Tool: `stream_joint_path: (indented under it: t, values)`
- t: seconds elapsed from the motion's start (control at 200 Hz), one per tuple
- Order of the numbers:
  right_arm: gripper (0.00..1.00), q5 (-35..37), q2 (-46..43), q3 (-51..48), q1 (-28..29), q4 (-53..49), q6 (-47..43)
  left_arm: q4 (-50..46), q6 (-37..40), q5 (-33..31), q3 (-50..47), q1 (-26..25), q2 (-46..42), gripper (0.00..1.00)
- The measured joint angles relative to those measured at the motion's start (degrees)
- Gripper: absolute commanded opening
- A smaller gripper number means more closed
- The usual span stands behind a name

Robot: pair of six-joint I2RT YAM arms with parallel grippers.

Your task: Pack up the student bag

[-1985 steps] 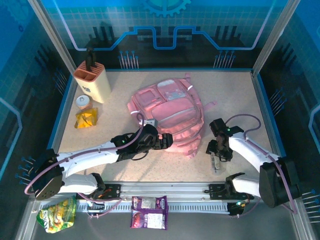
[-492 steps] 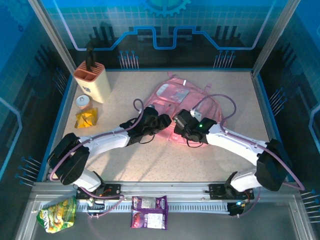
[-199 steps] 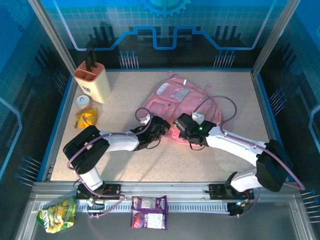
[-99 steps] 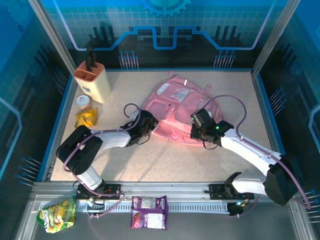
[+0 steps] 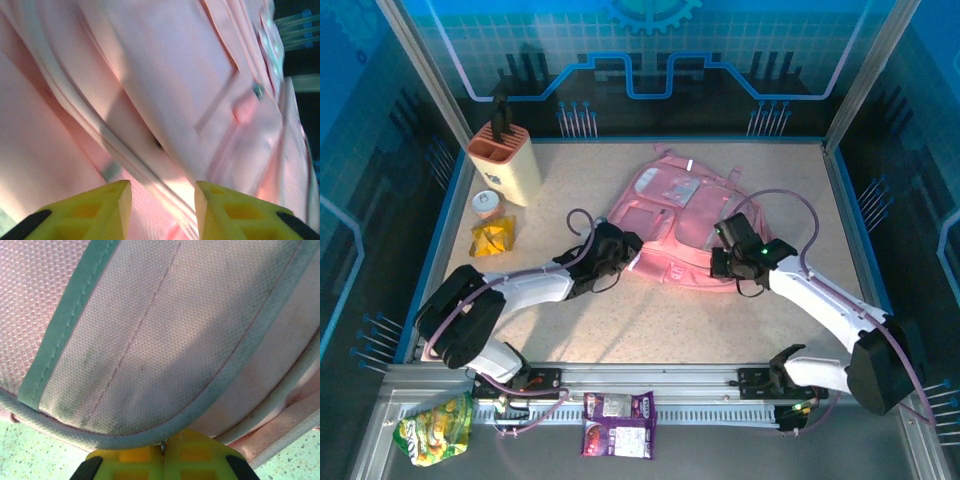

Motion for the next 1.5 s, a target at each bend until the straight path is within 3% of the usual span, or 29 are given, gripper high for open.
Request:
stream_joint_path:
  t: [0.285,0.635,0.955,1.161,1.366,1.501]
  values:
    - [0.00,-1.70,-0.28,-0.09,-0.02,0.42,-0.46,2.19,-6.51,-0.13,4.13,-9.27,-0.20,0.58]
    - [0.00,-2.12,-0.59,-0.68,-0.02,1.22,-0.44,4.17,-8.35,0.02,13.38,-11.58,8.74,0.58]
    - [0.00,-2.78,-0.59,-0.83,-0.11,1.97,-0.44,1.18,-9.64,-1.66,17.68,-11.74,13.77,0.44]
    - [0.00,-3.06,-0.59,-0.83,-0.79,1.95,-0.72,-3.04,-9.05,-1.86,20.09,-11.23,14.86,0.20]
    - [0.00,-3.89,-0.61,-0.83,-2.19,1.68,-1.73,-3.72,-8.87,-0.09,20.35,-10.47,14.95,0.03]
    - [0.00,-5.62,-0.61,-0.79,-4.87,1.22,-1.77,-3.56,-8.17,1.70,20.31,-9.79,14.93,0.00]
